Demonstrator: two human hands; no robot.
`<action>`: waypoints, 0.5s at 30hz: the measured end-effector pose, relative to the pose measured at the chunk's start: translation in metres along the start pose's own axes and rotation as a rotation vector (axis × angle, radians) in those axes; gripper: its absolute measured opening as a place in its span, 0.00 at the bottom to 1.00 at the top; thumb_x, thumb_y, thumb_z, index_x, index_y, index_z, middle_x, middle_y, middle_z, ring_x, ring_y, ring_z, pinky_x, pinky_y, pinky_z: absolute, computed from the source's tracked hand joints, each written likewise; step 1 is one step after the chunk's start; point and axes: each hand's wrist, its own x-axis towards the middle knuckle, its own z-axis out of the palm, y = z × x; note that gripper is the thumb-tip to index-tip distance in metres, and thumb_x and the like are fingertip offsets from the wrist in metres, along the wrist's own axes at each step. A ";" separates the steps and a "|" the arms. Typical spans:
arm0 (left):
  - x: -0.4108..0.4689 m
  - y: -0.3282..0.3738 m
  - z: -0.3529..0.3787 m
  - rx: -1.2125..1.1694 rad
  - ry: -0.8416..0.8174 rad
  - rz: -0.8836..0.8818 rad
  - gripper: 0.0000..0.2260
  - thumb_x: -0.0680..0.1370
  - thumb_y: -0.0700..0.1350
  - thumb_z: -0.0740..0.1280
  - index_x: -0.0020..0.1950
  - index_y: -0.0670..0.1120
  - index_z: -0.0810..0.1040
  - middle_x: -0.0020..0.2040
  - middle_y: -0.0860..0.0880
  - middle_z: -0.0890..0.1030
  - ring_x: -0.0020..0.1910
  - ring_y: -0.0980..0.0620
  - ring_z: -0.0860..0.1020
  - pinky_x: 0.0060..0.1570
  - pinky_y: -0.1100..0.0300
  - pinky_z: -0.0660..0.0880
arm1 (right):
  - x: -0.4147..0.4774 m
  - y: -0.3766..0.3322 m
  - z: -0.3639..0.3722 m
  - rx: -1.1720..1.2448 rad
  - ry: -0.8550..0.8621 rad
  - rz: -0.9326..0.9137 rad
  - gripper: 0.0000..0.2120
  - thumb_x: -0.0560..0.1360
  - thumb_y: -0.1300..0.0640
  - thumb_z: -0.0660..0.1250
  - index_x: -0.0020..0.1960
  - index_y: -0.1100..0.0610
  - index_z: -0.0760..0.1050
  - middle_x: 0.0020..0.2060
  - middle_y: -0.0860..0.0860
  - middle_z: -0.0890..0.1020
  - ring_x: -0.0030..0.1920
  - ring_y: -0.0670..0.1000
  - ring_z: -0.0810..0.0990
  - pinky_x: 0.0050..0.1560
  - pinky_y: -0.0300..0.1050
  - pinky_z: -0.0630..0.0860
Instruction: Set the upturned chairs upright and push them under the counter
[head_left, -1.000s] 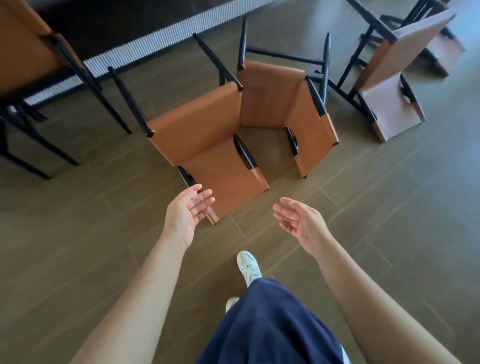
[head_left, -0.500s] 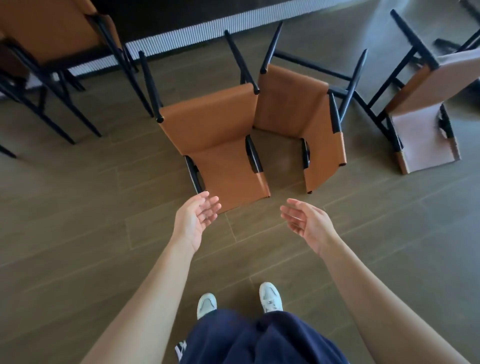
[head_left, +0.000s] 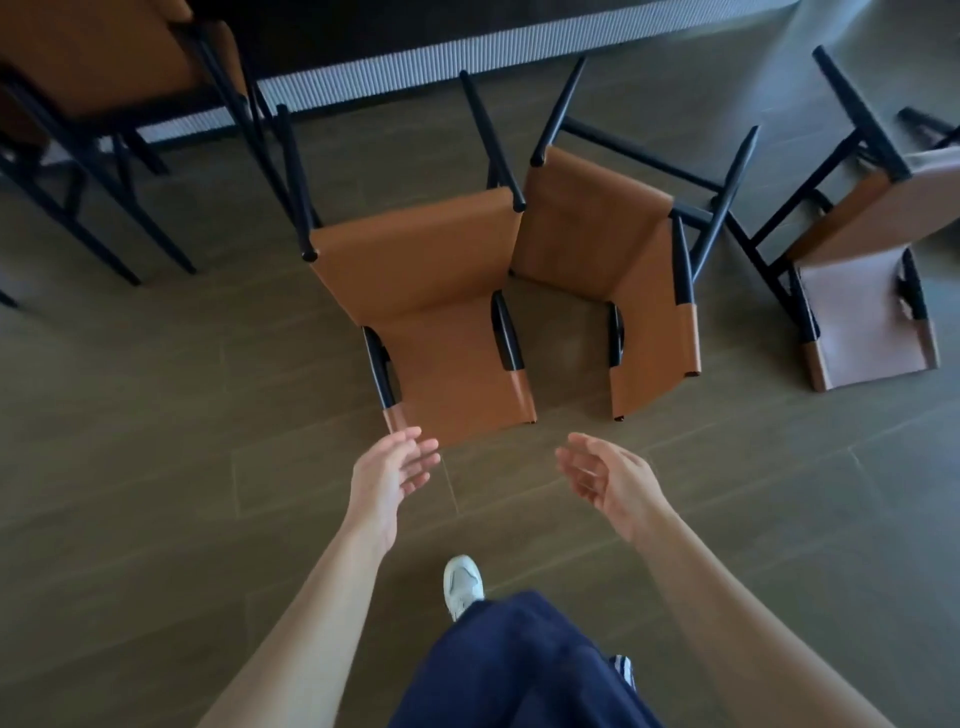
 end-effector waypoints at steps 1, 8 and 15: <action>0.009 0.003 0.003 0.006 -0.016 0.006 0.10 0.81 0.39 0.59 0.58 0.43 0.78 0.49 0.44 0.85 0.48 0.47 0.84 0.53 0.52 0.78 | 0.008 -0.001 0.006 0.006 -0.006 -0.002 0.10 0.81 0.59 0.61 0.57 0.59 0.79 0.48 0.55 0.86 0.50 0.54 0.85 0.51 0.47 0.77; 0.076 0.009 0.025 0.026 -0.022 0.021 0.10 0.80 0.37 0.61 0.57 0.44 0.79 0.49 0.45 0.85 0.49 0.46 0.84 0.55 0.52 0.78 | 0.082 -0.005 0.034 -0.007 -0.013 0.027 0.10 0.81 0.60 0.61 0.57 0.59 0.79 0.48 0.55 0.86 0.49 0.54 0.85 0.50 0.46 0.78; 0.183 -0.038 0.042 -0.010 -0.013 0.021 0.10 0.80 0.37 0.60 0.54 0.42 0.81 0.49 0.45 0.85 0.49 0.47 0.84 0.52 0.54 0.79 | 0.215 0.022 0.053 -0.033 -0.030 0.007 0.09 0.80 0.60 0.62 0.56 0.59 0.80 0.48 0.55 0.86 0.50 0.54 0.85 0.53 0.48 0.78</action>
